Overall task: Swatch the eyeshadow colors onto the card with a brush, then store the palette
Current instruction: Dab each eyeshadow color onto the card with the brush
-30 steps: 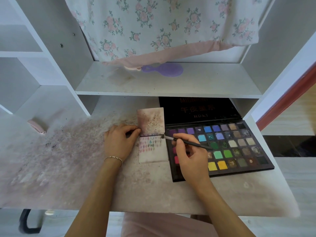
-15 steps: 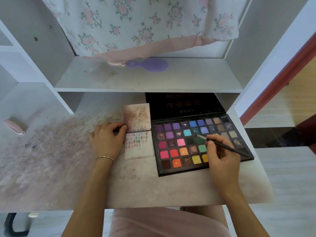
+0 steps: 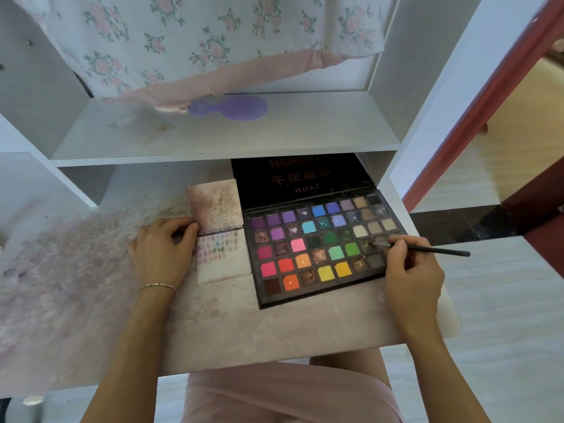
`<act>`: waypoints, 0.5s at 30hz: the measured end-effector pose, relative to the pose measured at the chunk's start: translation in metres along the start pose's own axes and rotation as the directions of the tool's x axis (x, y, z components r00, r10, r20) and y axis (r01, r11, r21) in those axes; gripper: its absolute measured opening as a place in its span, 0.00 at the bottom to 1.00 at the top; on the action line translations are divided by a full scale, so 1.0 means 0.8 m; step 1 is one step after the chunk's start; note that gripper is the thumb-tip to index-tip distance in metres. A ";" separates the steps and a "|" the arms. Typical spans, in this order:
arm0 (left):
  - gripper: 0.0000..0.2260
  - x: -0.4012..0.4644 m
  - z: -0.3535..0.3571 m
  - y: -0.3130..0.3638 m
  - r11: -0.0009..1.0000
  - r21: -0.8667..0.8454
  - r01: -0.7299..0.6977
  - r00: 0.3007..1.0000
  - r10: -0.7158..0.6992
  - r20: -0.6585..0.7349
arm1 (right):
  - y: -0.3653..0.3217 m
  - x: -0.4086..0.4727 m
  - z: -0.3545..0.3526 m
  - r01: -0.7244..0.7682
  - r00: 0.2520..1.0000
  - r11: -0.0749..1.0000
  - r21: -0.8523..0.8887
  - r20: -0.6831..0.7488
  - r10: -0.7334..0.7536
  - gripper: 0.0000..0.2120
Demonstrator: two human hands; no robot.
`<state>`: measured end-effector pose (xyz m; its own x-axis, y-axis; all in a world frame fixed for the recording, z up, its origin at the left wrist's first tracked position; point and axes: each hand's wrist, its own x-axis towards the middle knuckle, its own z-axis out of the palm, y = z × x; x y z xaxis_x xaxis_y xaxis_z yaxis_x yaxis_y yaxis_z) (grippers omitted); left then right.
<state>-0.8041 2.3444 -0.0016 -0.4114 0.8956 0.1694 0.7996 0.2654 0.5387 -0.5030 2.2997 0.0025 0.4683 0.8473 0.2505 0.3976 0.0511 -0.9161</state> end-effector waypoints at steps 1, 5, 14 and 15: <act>0.09 0.000 0.000 0.000 1.000 0.000 0.002 1.000 -0.002 0.001 | 0.001 0.000 0.000 0.004 1.000 1.000 0.001 0.013 -0.004 0.14; 0.09 0.000 0.000 0.000 1.000 -0.010 0.003 1.000 -0.003 0.002 | 0.003 0.002 0.002 0.011 0.997 1.000 -0.028 0.082 -0.008 0.11; 0.09 0.001 0.002 -0.001 1.000 -0.014 0.000 1.000 0.000 0.001 | 0.004 0.002 0.001 0.025 0.995 1.000 -0.006 0.095 -0.024 0.12; 0.09 0.001 0.002 -0.002 1.000 -0.015 -0.001 1.000 0.001 0.001 | 0.004 0.002 0.001 0.023 0.994 1.000 -0.007 0.104 -0.023 0.11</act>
<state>-0.8049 2.3452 -0.0033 -0.4103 0.8962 0.1687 0.7933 0.2596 0.5507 -0.5016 2.3021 -0.0002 0.3744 0.8964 0.2371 0.4138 0.0673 -0.9079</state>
